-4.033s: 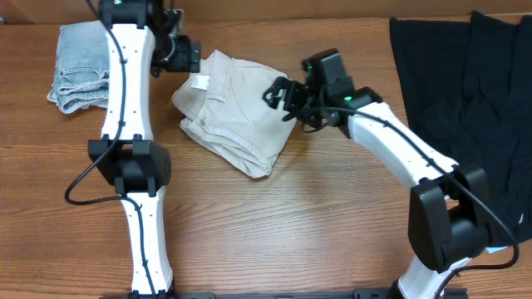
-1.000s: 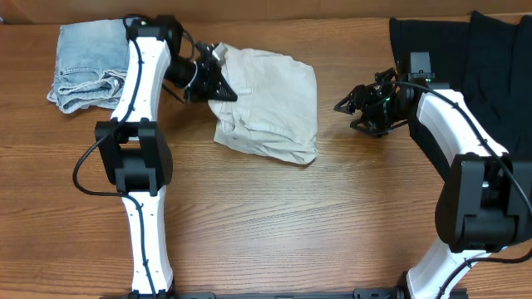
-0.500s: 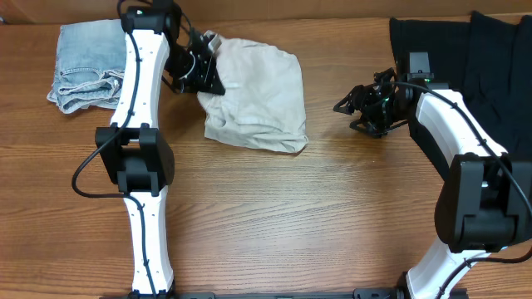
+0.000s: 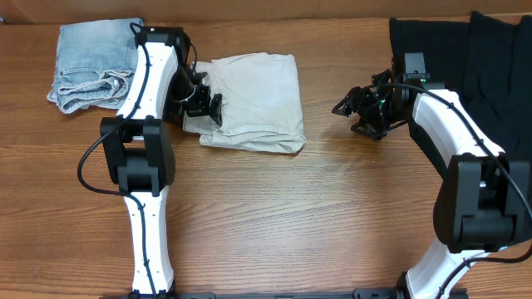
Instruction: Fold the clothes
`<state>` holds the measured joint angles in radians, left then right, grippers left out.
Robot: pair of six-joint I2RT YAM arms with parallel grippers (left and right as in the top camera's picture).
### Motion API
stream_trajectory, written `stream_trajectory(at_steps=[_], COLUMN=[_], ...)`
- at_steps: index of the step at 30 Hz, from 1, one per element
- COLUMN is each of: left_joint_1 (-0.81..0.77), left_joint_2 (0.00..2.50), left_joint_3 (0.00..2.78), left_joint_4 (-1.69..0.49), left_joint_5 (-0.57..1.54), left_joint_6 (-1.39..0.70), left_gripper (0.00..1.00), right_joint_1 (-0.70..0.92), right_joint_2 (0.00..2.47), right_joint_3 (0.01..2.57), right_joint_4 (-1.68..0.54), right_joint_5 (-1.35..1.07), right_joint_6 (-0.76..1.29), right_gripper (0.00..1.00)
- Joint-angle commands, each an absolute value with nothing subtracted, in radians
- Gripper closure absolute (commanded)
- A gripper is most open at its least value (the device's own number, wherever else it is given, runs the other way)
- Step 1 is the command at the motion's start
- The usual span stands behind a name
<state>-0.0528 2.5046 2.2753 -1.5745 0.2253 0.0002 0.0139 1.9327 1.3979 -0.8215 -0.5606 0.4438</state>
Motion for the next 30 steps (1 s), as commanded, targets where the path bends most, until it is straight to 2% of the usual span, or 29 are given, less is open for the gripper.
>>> stream_trajectory(at_steps=[1, 5, 10, 13, 16, 21, 28, 30], left_joint_1=[-0.066, -0.096, -0.199, -0.241, -0.25, -0.249, -0.255, -0.255], left_joint_2=[2.492, 2.492, 2.492, 2.492, 2.492, 2.492, 2.493, 2.493], left_joint_3=[2.26, 2.254, 2.167, 2.092, 2.041, 1.974, 1.932, 1.924], left_joint_4=[-1.576, -1.544, -1.435, -1.372, -1.331, -1.246, -1.172, -1.155], left_joint_5=[0.146, 0.146, 0.143, 0.061, 0.036, 0.037, 0.037, 0.037], left_joint_6=[-0.096, -0.114, -0.114, -0.197, -0.24, -0.327, -0.338, -0.338], left_gripper=[0.04, 0.09, 0.09, 0.1, 0.2, 0.56, 0.77, 0.88], right_joint_1=[0.019, 0.019, 0.019, 0.019, 0.019, 0.019, 0.019, 0.019], right_joint_2=[1.897, 1.897, 1.897, 1.897, 1.897, 1.897, 1.897, 1.897], right_joint_3=[1.415, 1.415, 1.415, 1.415, 1.415, 1.415, 1.415, 1.415], right_joint_4=[-0.818, -0.817, -0.818, -0.822, -0.833, -0.844, -0.844, -0.847], right_joint_5=[-0.551, -0.55, -0.55, -0.54, -0.514, -0.487, -0.487, -0.487], right_joint_6=[0.437, 0.437, 0.437, 0.437, 0.436, 0.437, 0.437, 0.437], right_gripper=[0.25, 0.25, 0.25, 0.25, 0.25, 0.25, 0.25, 0.25])
